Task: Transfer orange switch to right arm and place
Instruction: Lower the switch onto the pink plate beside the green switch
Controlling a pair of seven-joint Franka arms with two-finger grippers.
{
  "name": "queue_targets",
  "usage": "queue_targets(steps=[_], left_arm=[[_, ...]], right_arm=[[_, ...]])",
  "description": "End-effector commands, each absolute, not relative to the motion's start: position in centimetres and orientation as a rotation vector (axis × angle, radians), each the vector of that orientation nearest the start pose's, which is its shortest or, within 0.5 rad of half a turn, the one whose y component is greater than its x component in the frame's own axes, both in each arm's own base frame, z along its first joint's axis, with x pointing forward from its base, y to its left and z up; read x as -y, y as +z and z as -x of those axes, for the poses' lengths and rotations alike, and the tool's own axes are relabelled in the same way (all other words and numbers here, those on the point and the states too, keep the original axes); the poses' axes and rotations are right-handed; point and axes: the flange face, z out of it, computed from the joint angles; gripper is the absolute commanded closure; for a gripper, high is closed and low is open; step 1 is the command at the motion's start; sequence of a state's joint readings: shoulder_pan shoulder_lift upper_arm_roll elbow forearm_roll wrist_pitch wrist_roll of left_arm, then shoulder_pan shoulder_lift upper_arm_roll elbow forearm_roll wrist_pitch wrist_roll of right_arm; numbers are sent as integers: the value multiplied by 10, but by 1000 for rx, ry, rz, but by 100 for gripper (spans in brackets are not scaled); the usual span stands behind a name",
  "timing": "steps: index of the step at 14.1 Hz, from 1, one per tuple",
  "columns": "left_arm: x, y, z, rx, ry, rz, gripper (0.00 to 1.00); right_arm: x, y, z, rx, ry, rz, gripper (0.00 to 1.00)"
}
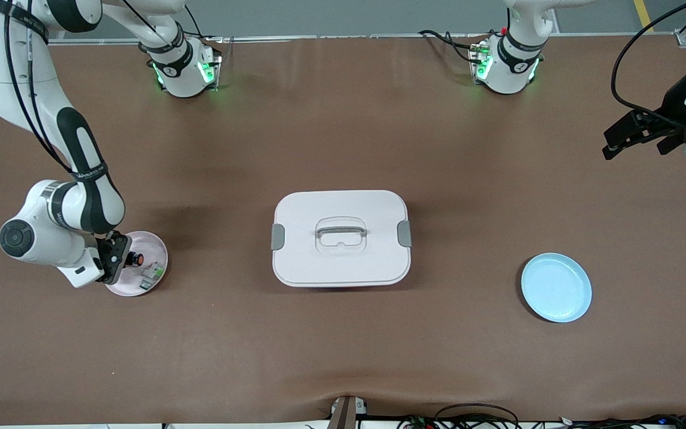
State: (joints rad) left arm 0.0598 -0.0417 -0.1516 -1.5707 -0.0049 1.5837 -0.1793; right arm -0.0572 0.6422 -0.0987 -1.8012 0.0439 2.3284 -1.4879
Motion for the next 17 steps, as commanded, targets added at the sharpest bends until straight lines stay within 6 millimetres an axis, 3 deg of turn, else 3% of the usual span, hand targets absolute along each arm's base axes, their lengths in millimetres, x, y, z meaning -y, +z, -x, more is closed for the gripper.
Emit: queue_targets(steps=[1, 3, 4, 5, 6, 12, 17], left_arm=[[47, 655, -538, 125, -101, 3150, 0], [47, 656, -538, 75, -105, 3148, 0], [47, 655, -538, 74, -102, 3149, 0], [46, 655, -538, 77, -100, 3147, 0], [46, 655, -538, 79, -100, 3147, 0], [45, 656, -534, 113, -69, 3143, 0], [41, 657, -531, 133, -55, 3110, 0]], right_arm=[[97, 178, -639, 1877, 117, 2422, 75], [97, 178, -639, 1874, 115, 2423, 51], [97, 178, -639, 1874, 115, 2423, 33], [98, 178, -638, 1872, 115, 2424, 4], [101, 178, -638, 1868, 114, 2427, 0], [103, 194, -647, 1875, 85, 2442, 0], [99, 208, -641, 1738, 42, 2446, 0]])
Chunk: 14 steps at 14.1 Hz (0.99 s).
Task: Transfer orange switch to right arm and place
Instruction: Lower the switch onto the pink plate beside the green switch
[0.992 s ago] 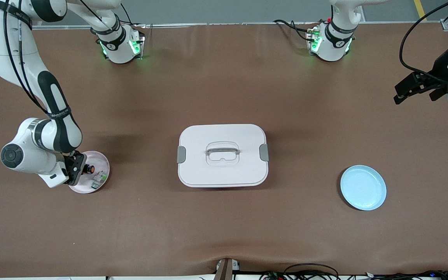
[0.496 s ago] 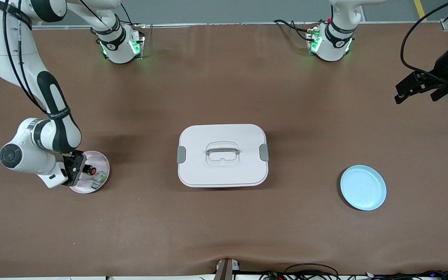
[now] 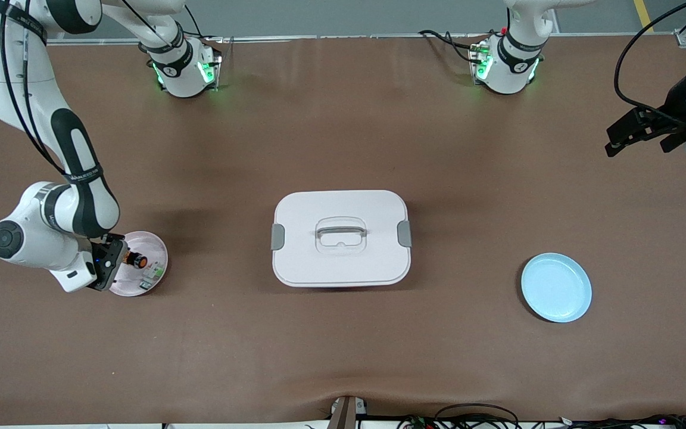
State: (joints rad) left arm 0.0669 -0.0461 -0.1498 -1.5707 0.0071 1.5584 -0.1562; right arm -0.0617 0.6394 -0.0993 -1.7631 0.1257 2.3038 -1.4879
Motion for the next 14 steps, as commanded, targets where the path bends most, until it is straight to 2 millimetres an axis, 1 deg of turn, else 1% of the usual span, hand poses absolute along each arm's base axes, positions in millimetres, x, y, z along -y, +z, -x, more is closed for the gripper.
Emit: queue_targets(steps=[1, 2, 4, 5, 6, 7, 9, 11, 12, 13, 14], left_arm=[[40, 659, -529, 140, -59, 3109, 0], [36, 659, -529, 155, -57, 3108, 0], [34, 659, -529, 160, -54, 3108, 0], [35, 659, -529, 160, -52, 3107, 0], [36, 659, -529, 155, -54, 3108, 0], [36, 663, -526, 155, -69, 3107, 0], [37, 664, -524, 151, -60, 3105, 0], [40, 663, -523, 146, -55, 3106, 0], [40, 664, -523, 144, -53, 3104, 0], [40, 662, -523, 144, -43, 3104, 0], [40, 662, -522, 144, -36, 3103, 0]], right_arm=[[97, 208, -640, 1703, 29, 2446, 0], [98, 209, -640, 1691, 21, 2449, 0], [98, 203, -636, 1645, 4, 2455, 0], [97, 200, -634, 1627, -1, 2454, 0], [97, 199, -633, 1621, -3, 2452, 0], [97, 200, -633, 1619, -3, 2453, 0], [97, 199, -634, 1618, -5, 2455, 0], [104, 198, -633, 1595, -7, 2459, 0], [94, 203, -635, 1591, -22, 2454, 0], [90, 204, -634, 1546, -8, 2458, 0], [90, 204, -632, 1452, 18, 2501, 0]])
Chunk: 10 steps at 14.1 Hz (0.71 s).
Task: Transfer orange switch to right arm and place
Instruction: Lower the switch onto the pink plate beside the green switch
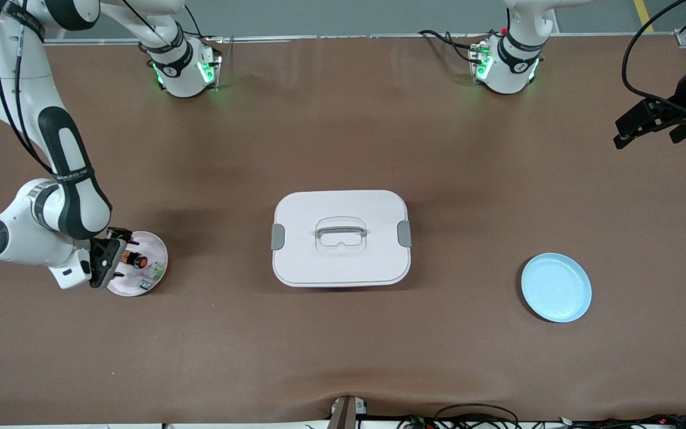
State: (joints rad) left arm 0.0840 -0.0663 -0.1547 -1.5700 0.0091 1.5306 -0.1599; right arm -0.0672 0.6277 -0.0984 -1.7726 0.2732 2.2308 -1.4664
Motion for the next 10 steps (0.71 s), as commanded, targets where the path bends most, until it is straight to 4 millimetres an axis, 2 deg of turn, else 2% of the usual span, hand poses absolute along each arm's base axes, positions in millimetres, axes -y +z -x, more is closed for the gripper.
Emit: queue_targets(steps=[1, 4, 7, 10], left_arm=[[40, 661, -522, 146, -31, 3103, 0], [42, 667, -518, 142, -46, 3102, 0], [41, 667, -518, 142, -46, 3102, 0], [40, 666, -517, 144, -43, 3101, 0]], right_arm=[[89, 211, -632, 1374, 43, 2537, 0], [84, 237, -633, 1167, 116, 2691, 0], [66, 249, -625, 712, 326, 2864, 0], [56, 262, -624, 401, 357, 2962, 0]])
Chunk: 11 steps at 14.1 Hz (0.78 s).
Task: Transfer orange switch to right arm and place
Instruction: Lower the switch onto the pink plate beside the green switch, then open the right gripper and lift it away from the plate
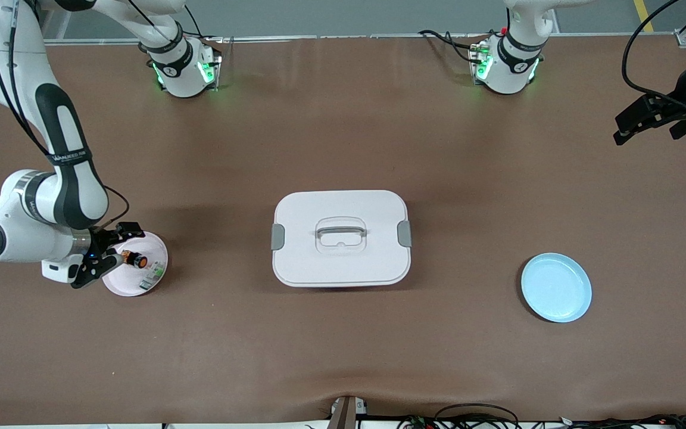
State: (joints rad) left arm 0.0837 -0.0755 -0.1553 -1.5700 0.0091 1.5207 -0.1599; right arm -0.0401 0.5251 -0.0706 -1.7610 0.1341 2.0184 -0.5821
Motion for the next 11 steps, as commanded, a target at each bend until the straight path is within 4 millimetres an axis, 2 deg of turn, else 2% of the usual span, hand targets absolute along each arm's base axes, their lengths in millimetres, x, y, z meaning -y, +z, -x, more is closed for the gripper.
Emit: queue_targets(steps=[1, 3, 6, 8, 11], left_arm=[[40, 667, -517, 144, -46, 3101, 0], [41, 667, -517, 142, -46, 3101, 0], [41, 666, -517, 142, -41, 3101, 0], [41, 668, -515, 142, -36, 3102, 0], [38, 666, -514, 147, -15, 3101, 0]], right_arm=[[57, 268, -625, 275, 353, 2990, 0], [63, 278, -625, 87, 348, 3033, 0], [74, 299, -628, -19, 288, 3076, 0], [85, 330, -634, -105, 192, 3110, 0], [102, 392, -636, -100, 36, 3176, 0]])
